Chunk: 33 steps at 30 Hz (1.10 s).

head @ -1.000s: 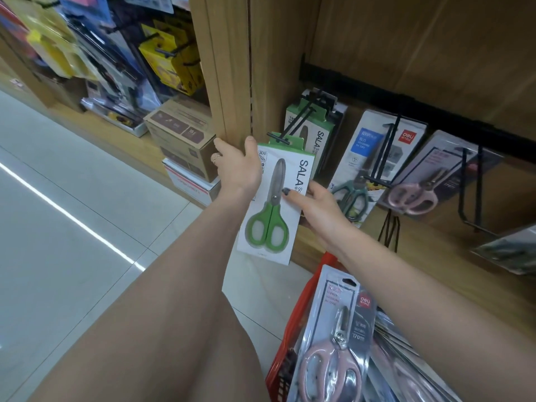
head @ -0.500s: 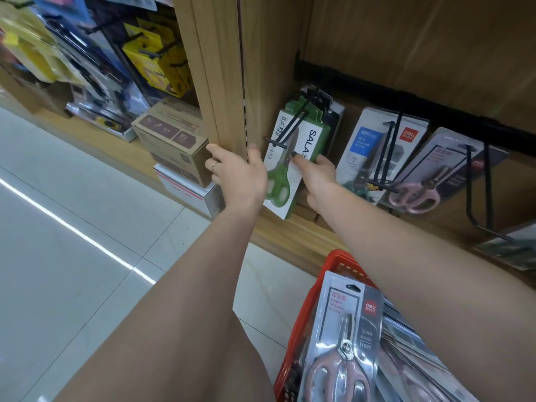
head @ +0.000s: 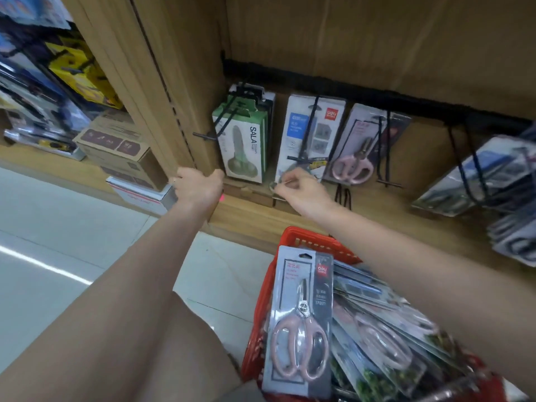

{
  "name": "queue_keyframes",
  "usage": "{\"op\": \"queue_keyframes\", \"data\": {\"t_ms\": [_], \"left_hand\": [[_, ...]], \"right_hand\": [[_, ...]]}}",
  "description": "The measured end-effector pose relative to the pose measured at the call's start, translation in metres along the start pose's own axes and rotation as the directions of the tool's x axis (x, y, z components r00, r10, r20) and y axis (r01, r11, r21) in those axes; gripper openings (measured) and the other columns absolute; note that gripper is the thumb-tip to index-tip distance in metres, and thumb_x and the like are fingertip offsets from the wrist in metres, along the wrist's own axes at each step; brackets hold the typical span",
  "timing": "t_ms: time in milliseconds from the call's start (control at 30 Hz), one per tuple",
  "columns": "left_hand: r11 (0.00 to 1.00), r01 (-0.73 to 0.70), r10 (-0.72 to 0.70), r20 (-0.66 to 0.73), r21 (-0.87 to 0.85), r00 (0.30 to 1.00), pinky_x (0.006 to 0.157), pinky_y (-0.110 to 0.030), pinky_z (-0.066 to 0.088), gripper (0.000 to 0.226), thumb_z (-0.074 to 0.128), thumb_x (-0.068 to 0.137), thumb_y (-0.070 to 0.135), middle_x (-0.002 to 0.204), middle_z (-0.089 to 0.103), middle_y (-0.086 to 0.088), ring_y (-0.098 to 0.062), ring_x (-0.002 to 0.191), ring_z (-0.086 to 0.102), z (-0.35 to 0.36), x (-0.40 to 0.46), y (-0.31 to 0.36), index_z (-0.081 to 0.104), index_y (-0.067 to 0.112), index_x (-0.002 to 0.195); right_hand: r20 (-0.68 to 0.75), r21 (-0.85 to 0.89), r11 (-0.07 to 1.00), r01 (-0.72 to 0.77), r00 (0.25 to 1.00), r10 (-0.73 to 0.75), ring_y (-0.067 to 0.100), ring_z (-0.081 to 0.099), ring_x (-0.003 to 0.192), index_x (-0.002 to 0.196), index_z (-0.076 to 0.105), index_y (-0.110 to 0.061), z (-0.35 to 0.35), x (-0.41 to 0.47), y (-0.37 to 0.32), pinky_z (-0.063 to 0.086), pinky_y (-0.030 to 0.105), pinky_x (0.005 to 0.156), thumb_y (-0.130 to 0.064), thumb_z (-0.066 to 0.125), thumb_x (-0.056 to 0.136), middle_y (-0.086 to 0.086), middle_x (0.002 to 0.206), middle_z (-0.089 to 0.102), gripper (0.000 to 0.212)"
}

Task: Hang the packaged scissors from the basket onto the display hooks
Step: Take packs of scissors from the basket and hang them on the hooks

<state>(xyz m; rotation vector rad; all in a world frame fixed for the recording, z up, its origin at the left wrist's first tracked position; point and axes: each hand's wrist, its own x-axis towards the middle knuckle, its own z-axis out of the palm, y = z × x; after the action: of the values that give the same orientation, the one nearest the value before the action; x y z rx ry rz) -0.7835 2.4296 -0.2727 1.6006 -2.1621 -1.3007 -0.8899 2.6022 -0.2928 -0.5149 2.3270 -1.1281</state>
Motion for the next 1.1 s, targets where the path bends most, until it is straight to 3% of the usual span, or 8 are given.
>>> {"op": "queue_keyframes", "data": {"t_ms": [200,333,433,533,700,867,967,1100], "left_hand": [[0.929,-0.314,0.224,0.376,0.198,0.899,0.106,-0.041,0.048,0.065,0.07,0.097,0.039,0.139,0.054,-0.013,-0.033,0.13,0.055,0.041,-0.074,-0.008,0.043,0.003,0.144],[0.812,-0.508,0.275,0.58,0.287,0.767,0.1,-0.03,0.039,0.073,0.075,0.094,0.042,0.137,0.045,-0.013,-0.032,0.134,0.049,0.082,-0.125,-0.028,0.038,0.008,0.147],[0.732,-0.549,0.224,0.617,0.404,0.754,0.109,-0.039,0.04,0.09,0.08,0.087,0.053,0.14,0.039,-0.013,-0.036,0.139,0.04,0.103,-0.142,-0.044,0.031,0.014,0.152],[0.621,-0.505,0.147,0.544,0.599,0.826,0.118,-0.054,0.036,0.112,0.081,0.083,0.057,0.161,0.021,-0.021,-0.042,0.15,0.026,0.112,-0.148,-0.051,0.013,0.018,0.162],[0.841,-0.274,0.053,0.434,0.466,0.899,0.097,-0.041,0.05,0.1,0.092,0.078,0.02,0.139,0.047,-0.026,-0.041,0.128,0.055,0.113,-0.14,-0.051,0.025,0.002,0.15],[0.895,-0.258,0.074,0.45,0.364,0.89,0.073,-0.033,0.05,0.069,0.095,0.075,0.016,0.1,0.058,-0.005,-0.03,0.103,0.064,0.115,-0.145,-0.049,0.045,0.005,0.121],[0.935,-0.287,0.111,0.599,0.206,0.793,0.087,-0.037,0.06,0.036,0.09,0.08,0.006,0.1,0.076,-0.001,-0.026,0.102,0.073,0.115,-0.15,-0.049,0.066,0.015,0.104],[0.966,-0.251,0.159,0.627,0.06,0.762,0.102,-0.049,0.057,0.026,0.076,0.093,0.001,0.113,0.079,-0.012,-0.032,0.11,0.074,0.113,-0.15,-0.052,0.072,0.008,0.118]], "right_hand": [[-0.019,-0.084,0.993,0.083,0.996,-0.085,0.015,0.063,0.098,0.116,0.066,-0.011,-0.067,-0.071,0.062,0.049,0.015,0.083,-0.018,0.066,0.099,0.001,0.107,0.068,0.019],[0.045,-0.17,0.984,-0.051,0.997,0.06,0.019,0.065,0.1,0.116,0.065,-0.009,-0.104,-0.104,0.112,0.054,0.029,0.089,-0.016,0.066,0.098,0.006,0.109,0.068,0.018],[0.133,-0.25,0.957,-0.147,0.974,0.184,0.022,0.066,0.099,0.114,0.064,-0.012,-0.125,-0.126,0.144,0.054,0.035,0.091,-0.016,0.066,0.098,0.004,0.105,0.069,0.016],[0.131,-0.339,0.932,-0.128,0.975,0.182,0.023,0.066,0.107,0.121,0.065,-0.01,-0.128,-0.142,0.164,0.053,0.039,0.097,-0.018,0.066,0.097,0.006,0.115,0.071,0.025],[0.154,-0.362,0.932,-0.031,0.984,0.093,0.025,0.06,0.125,0.137,0.058,-0.015,-0.11,-0.148,0.163,0.05,0.036,0.101,-0.028,0.065,0.098,0.007,0.137,0.065,0.042],[0.184,-0.509,0.859,0.047,0.981,0.055,0.029,0.041,0.138,0.149,0.049,-0.017,-0.097,-0.157,0.168,0.04,0.042,0.113,-0.031,0.063,0.097,0.006,0.15,0.052,0.056],[0.177,-0.51,0.856,0.082,0.984,0.011,0.025,0.043,0.137,0.146,0.052,-0.017,-0.087,-0.164,0.166,0.041,0.041,0.111,-0.03,0.063,0.095,0.007,0.143,0.055,0.053],[0.185,-0.452,0.89,0.058,0.982,0.03,0.024,0.043,0.138,0.144,0.055,-0.017,-0.083,-0.169,0.162,0.039,0.04,0.115,-0.026,0.066,0.093,0.006,0.142,0.056,0.053]]}}
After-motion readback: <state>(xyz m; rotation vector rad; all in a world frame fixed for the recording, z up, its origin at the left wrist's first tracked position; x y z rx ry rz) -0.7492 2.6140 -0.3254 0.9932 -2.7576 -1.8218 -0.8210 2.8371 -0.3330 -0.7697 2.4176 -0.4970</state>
